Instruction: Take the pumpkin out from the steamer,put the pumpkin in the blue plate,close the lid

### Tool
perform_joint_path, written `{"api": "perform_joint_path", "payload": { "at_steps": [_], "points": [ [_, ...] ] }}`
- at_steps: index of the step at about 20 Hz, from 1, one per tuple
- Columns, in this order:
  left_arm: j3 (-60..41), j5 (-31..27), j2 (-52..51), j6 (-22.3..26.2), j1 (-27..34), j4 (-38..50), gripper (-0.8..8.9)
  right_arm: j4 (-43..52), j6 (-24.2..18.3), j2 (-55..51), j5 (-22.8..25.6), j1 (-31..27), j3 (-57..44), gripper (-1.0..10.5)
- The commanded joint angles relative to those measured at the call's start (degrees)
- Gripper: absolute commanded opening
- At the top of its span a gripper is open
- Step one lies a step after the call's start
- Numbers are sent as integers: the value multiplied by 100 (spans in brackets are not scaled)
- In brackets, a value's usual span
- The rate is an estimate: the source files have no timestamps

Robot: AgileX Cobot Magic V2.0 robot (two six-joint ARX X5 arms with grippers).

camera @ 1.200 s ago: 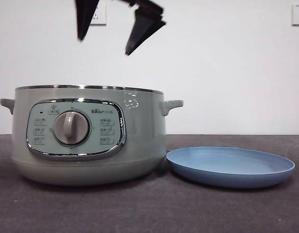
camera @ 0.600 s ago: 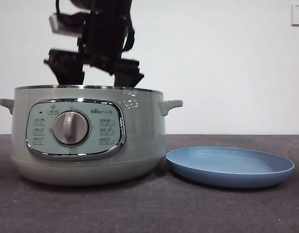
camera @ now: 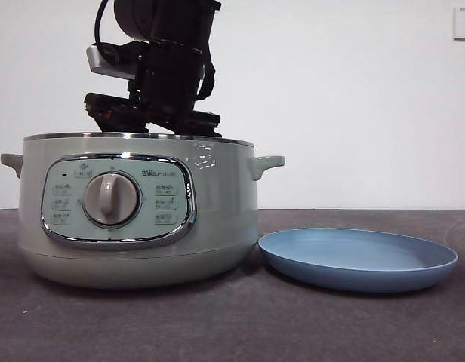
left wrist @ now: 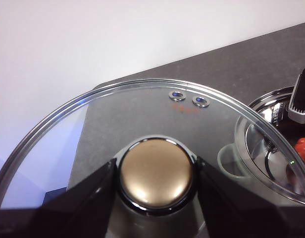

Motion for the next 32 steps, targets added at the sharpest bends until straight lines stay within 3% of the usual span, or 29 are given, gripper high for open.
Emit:
{"api": "perform_joint_path", "payload": {
  "at_steps": [1, 7, 11, 17, 22, 27, 32],
  "points": [
    [85, -48, -55, -35, -7, 212, -9, -22, 83, 90, 13, 11, -9, -17],
    [85, 28, -2, -35, -7, 382, -9, -774, 153, -1143, 15, -63, -9, -17],
    [85, 424, -2, -33, -7, 909, -9, -1775, 411, -2151, 35, -575, -11, -17],
    [85, 693, -2, -33, -7, 988, -9, -1910, 898, -3112, 804, -1596, -1309, -17],
    [85, 702, -2, -35, -7, 988, -9, -918, 986, -3912, 734, -2208, -3364, -17],
    [85, 702, 2, -37, -7, 988, -9, 413, 1054, -4177, 715, -2304, -4848, -17],
    [85, 706, 79, -37, -7, 979, -9, 1814, 1054, -3901, 122, -2282, -5582, -17]
  ]
}}
